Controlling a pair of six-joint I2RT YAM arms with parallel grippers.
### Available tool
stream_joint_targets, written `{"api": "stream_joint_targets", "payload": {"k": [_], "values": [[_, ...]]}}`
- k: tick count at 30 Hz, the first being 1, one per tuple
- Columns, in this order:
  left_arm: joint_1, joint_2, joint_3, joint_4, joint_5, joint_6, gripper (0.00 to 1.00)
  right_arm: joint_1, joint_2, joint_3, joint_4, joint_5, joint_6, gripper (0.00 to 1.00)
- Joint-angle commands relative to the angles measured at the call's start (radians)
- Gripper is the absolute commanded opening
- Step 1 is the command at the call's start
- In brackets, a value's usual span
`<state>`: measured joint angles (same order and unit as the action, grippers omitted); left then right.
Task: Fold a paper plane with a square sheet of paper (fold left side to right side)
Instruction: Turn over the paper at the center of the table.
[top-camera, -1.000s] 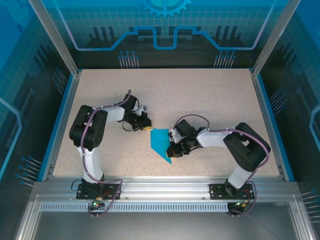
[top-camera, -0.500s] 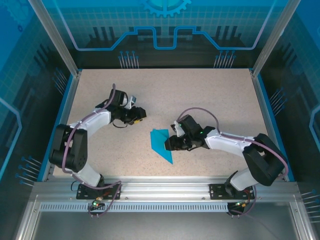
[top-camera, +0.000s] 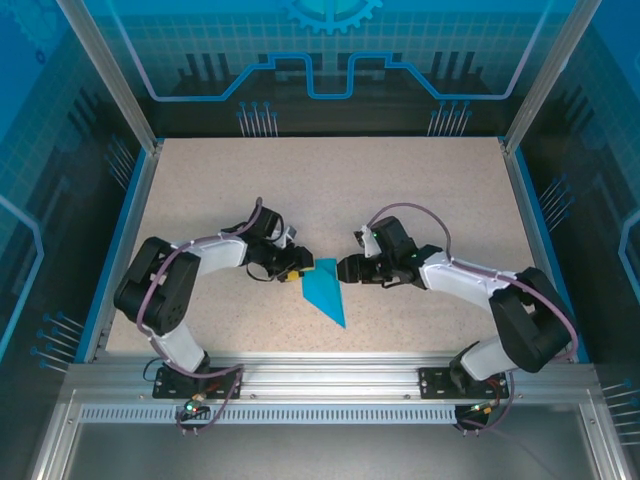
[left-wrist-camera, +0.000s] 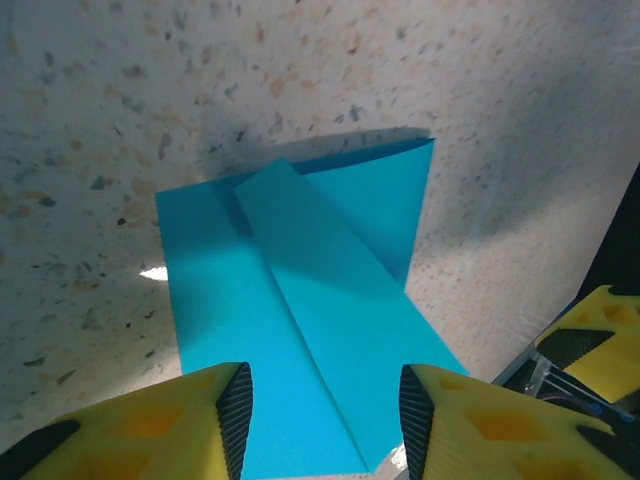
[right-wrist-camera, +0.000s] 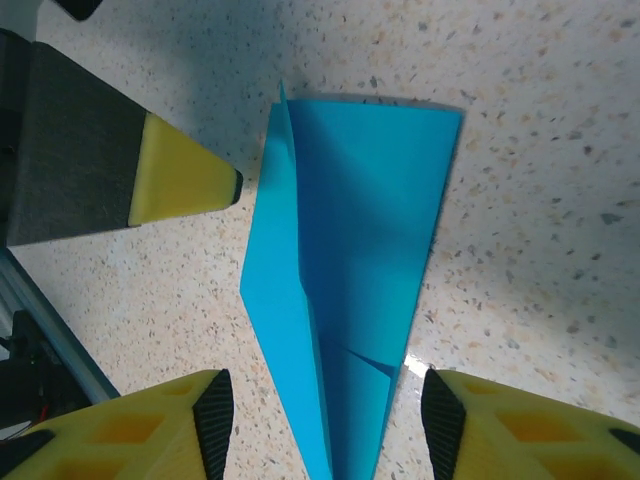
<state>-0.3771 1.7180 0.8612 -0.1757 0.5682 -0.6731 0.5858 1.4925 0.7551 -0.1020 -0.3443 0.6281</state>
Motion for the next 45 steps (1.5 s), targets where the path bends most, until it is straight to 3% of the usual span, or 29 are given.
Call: {"api": "stream_joint_targets", "payload": {"k": [1,7,17,38,43,45], "values": [[-0.011,0.018,0.029,0.009,-0.013,-0.022,0.49,-0.009,0.073,0.055,0.052,-0.075,-0.018,0.55],[-0.014,0.017,0.029,-0.008,-0.027,-0.014,0.52,0.010,0.187,0.117,0.074,-0.137,-0.032,0.51],[-0.027,0.015,0.038,-0.016,-0.022,-0.014,0.53,0.014,0.201,0.148,-0.009,-0.058,-0.068,0.07],[-0.066,0.106,0.123,0.000,0.005,-0.015,0.54,-0.011,0.172,0.103,-0.044,-0.011,-0.061,0.00],[-0.074,0.136,0.157,0.005,0.010,-0.002,0.47,-0.015,0.179,0.104,-0.045,-0.011,-0.052,0.01],[-0.075,0.141,0.167,0.009,0.013,0.004,0.38,-0.018,0.174,0.099,-0.035,-0.015,-0.047,0.07]]}}
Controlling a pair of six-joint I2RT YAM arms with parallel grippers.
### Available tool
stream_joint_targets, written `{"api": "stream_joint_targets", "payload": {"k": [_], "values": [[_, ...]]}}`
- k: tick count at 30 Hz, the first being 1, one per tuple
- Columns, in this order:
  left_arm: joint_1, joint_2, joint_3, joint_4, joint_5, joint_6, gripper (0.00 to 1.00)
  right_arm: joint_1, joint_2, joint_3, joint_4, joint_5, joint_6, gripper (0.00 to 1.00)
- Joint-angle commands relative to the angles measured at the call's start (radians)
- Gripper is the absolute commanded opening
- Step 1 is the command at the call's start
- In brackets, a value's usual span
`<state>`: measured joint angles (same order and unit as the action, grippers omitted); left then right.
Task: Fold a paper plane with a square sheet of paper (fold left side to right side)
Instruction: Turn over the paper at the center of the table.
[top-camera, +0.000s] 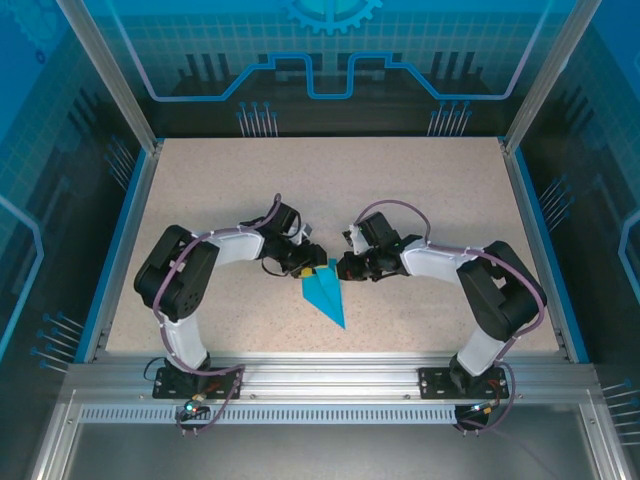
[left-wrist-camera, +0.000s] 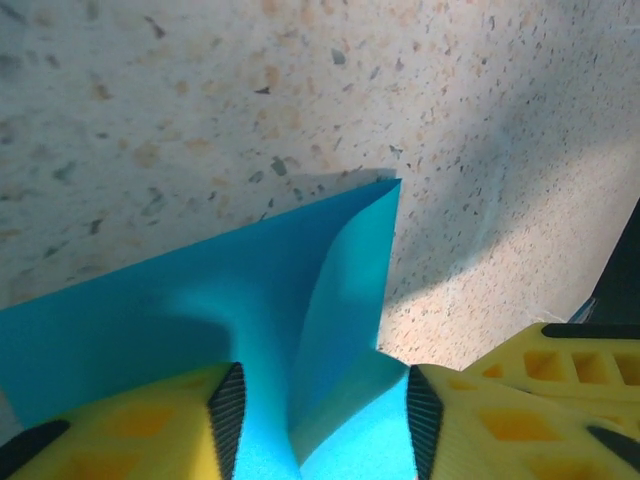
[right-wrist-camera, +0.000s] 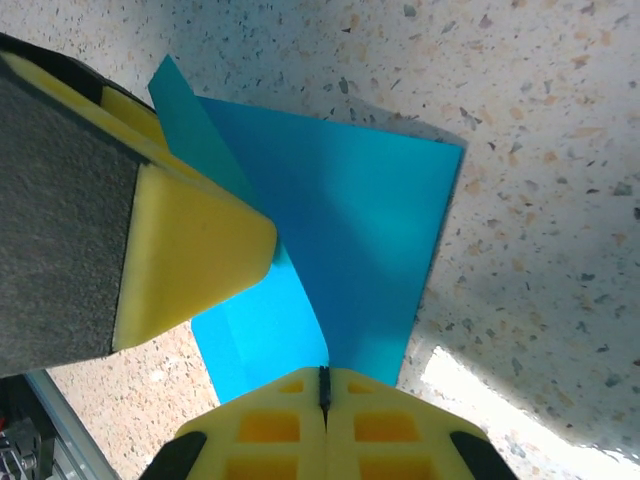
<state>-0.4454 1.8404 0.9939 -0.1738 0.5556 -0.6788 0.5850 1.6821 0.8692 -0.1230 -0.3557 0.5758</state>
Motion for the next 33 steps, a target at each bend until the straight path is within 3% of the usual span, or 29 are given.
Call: {"api": "stream_joint_targets", "payload": {"k": [1,4,9,13,18,25,30,33], "values": [[-0.009,0.020,0.037,0.005,0.026,0.012,0.34,-0.019,-0.020,-0.017,-0.013,-0.004,0.007,0.11],[-0.007,0.015,0.046,0.006,0.027,0.017,0.22,-0.026,-0.050,-0.023,-0.022,0.011,0.002,0.24],[-0.008,-0.010,0.067,-0.029,0.012,0.033,0.14,-0.065,-0.170,-0.067,-0.056,0.056,-0.022,0.48],[-0.008,-0.044,0.096,-0.067,-0.004,0.042,0.08,-0.120,-0.290,-0.132,-0.049,0.006,-0.036,0.69],[-0.006,-0.105,0.168,-0.119,-0.019,0.039,0.04,-0.193,-0.412,-0.192,-0.038,-0.151,-0.022,1.00],[0.022,-0.196,0.299,-0.191,-0.045,0.029,0.03,-0.241,-0.492,-0.214,-0.065,-0.395,0.014,1.00],[0.069,-0.225,0.349,-0.162,-0.010,-0.024,0.02,-0.232,-0.489,-0.296,0.126,-0.545,0.130,1.00],[0.083,-0.237,0.366,-0.129,0.015,-0.060,0.01,-0.211,-0.460,-0.312,0.178,-0.573,0.165,1.00]]}}
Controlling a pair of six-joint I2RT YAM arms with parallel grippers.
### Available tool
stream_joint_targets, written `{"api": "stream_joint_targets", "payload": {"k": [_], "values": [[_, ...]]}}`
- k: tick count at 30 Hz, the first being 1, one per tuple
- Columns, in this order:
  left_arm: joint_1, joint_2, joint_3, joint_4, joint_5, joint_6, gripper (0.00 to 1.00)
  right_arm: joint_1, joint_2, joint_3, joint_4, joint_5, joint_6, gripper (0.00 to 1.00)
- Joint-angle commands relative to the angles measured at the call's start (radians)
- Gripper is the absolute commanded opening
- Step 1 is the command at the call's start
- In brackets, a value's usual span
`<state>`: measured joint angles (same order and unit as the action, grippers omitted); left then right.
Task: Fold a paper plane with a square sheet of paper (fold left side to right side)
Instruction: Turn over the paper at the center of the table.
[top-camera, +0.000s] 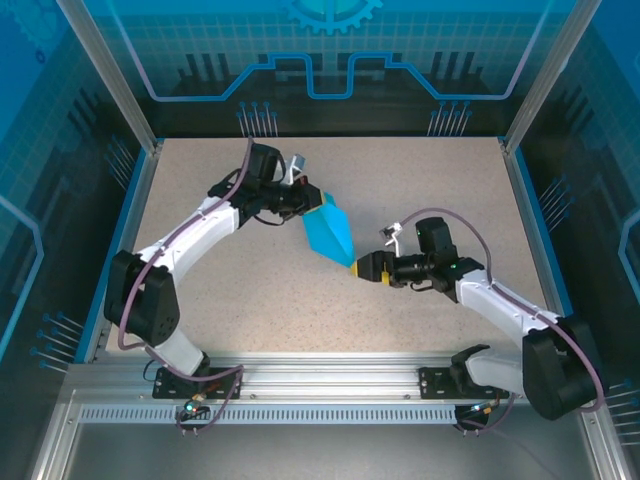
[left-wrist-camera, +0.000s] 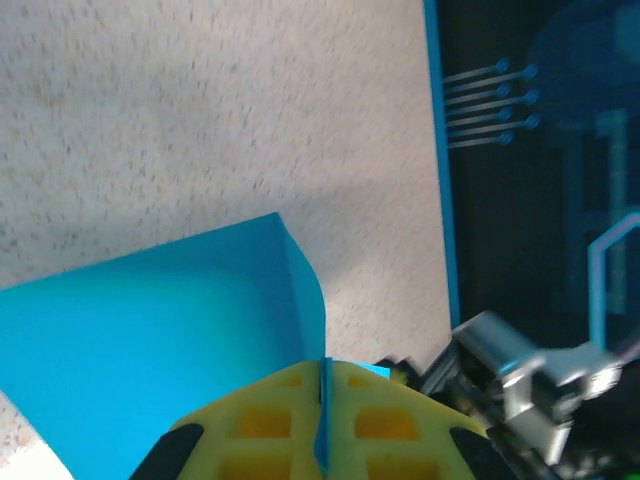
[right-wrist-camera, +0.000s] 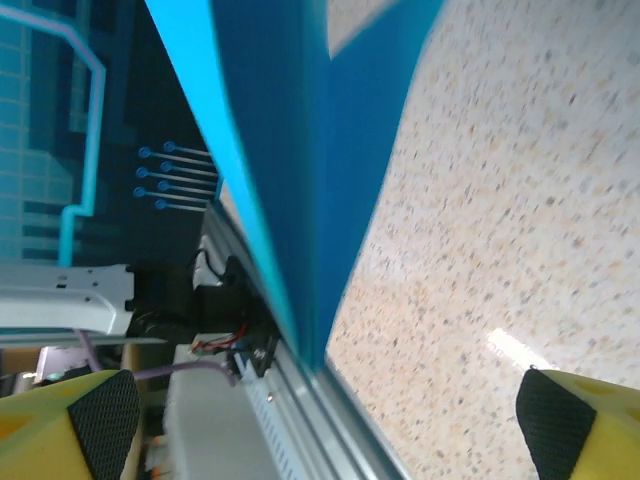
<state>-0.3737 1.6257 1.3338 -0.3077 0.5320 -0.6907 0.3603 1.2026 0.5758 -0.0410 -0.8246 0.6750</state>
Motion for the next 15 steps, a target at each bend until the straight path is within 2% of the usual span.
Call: {"api": "stream_joint_targets", "payload": {"k": [1,8,15], "values": [[0.012,-0.027,0.031,0.009,0.041,-0.055,0.01,0.026,0.024,-0.022,0.117,-0.105,0.075,1.00],[0.012,-0.046,0.013,0.070,0.097,-0.114,0.01,0.064,0.102,-0.016,0.390,-0.134,0.235,0.99],[0.010,-0.057,-0.023,0.126,0.140,-0.164,0.01,0.080,0.167,0.042,0.515,-0.141,0.333,0.88]]}}
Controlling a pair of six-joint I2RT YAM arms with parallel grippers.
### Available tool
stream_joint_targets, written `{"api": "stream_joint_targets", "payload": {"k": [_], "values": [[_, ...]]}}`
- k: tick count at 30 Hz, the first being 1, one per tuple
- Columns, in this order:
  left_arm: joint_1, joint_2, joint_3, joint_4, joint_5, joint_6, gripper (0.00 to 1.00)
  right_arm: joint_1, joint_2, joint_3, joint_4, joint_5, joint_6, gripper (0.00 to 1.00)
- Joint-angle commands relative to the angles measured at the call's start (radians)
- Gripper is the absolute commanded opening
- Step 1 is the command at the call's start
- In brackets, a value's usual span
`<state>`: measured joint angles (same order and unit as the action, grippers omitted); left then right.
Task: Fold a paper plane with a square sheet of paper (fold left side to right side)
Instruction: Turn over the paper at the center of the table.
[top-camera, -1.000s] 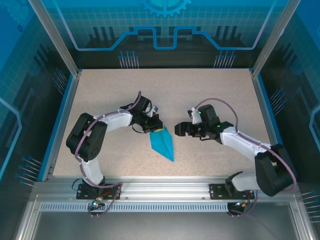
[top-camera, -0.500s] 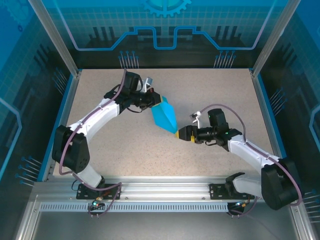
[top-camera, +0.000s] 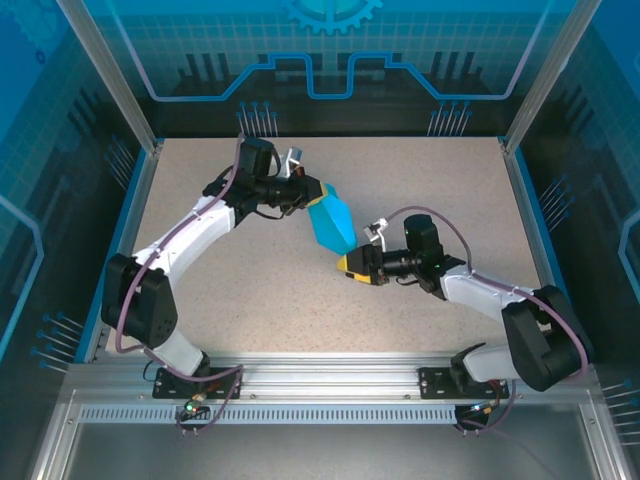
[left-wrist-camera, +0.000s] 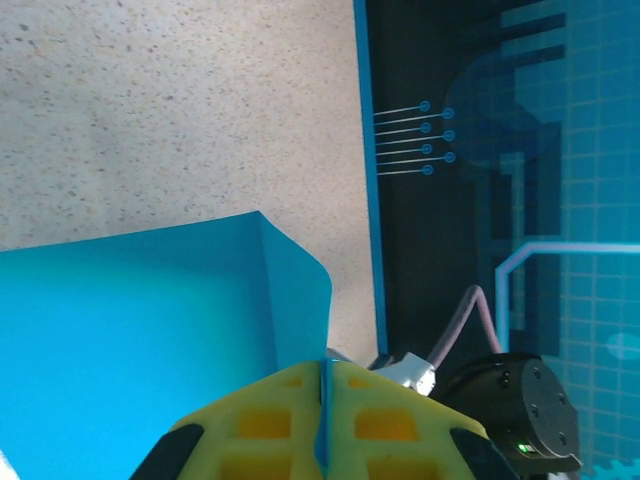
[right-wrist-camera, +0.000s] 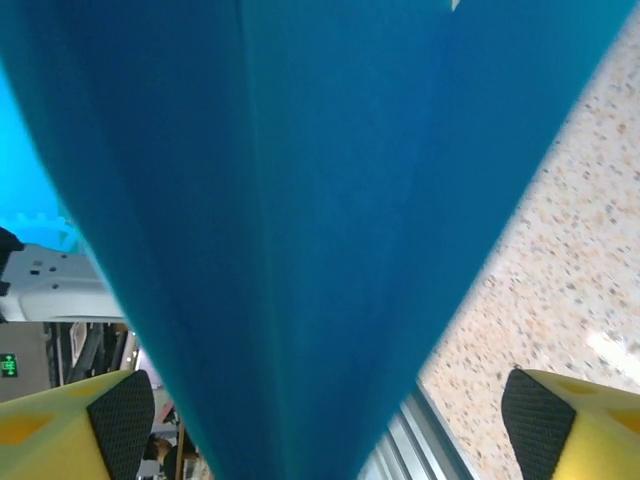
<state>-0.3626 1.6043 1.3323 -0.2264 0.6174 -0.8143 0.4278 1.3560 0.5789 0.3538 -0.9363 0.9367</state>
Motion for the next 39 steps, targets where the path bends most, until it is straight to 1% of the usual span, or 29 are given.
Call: {"api": "stream_joint_targets", "payload": {"k": [1,3,5,12,14,18,21,24,25,27,28,29,32,34,36,39], "values": [[-0.001,-0.037,-0.029,0.054,0.061,-0.047,0.01,0.012,0.018,0.044,0.145,-0.028,0.090,0.86],[-0.001,-0.042,-0.039,0.057,0.068,-0.050,0.01,0.012,0.023,0.056,0.171,-0.022,0.111,0.83],[0.000,-0.046,-0.046,0.057,0.076,-0.046,0.01,0.011,0.023,0.071,0.168,-0.010,0.116,0.77],[-0.001,-0.059,-0.074,0.063,0.094,-0.041,0.02,-0.012,0.011,0.092,0.156,0.023,0.120,0.62],[0.000,-0.061,-0.081,0.067,0.103,-0.039,0.02,-0.016,0.010,0.097,0.136,0.028,0.115,0.57],[0.000,-0.063,-0.088,0.068,0.118,-0.024,0.02,-0.026,0.004,0.104,0.085,0.032,0.098,0.51],[-0.001,-0.065,-0.093,0.057,0.126,-0.005,0.06,-0.031,-0.001,0.104,0.067,0.035,0.092,0.45],[0.001,-0.074,-0.096,0.034,0.127,0.029,0.13,-0.031,-0.013,0.111,0.020,0.040,0.064,0.35],[0.001,-0.079,-0.095,0.015,0.120,0.051,0.17,-0.031,-0.019,0.114,-0.007,0.046,0.046,0.30],[0.003,-0.098,-0.091,-0.041,0.087,0.105,0.30,-0.031,-0.034,0.125,-0.077,0.059,-0.002,0.25],[0.005,-0.113,-0.088,-0.080,0.061,0.138,0.39,-0.032,-0.045,0.130,-0.140,0.072,-0.029,0.23],[0.009,-0.131,-0.086,-0.117,0.030,0.169,0.46,-0.031,-0.055,0.137,-0.185,0.086,-0.059,0.21],[0.031,-0.191,-0.108,-0.173,-0.028,0.220,0.58,-0.028,-0.083,0.159,-0.324,0.132,-0.139,0.14],[0.048,-0.241,-0.135,-0.182,-0.058,0.236,0.65,-0.011,-0.097,0.199,-0.466,0.195,-0.229,0.11],[0.062,-0.294,-0.159,-0.194,-0.092,0.250,0.69,0.013,-0.103,0.249,-0.600,0.276,-0.312,0.08],[0.070,-0.372,-0.186,-0.229,-0.169,0.272,0.73,0.043,-0.105,0.295,-0.718,0.400,-0.373,0.06]]}}
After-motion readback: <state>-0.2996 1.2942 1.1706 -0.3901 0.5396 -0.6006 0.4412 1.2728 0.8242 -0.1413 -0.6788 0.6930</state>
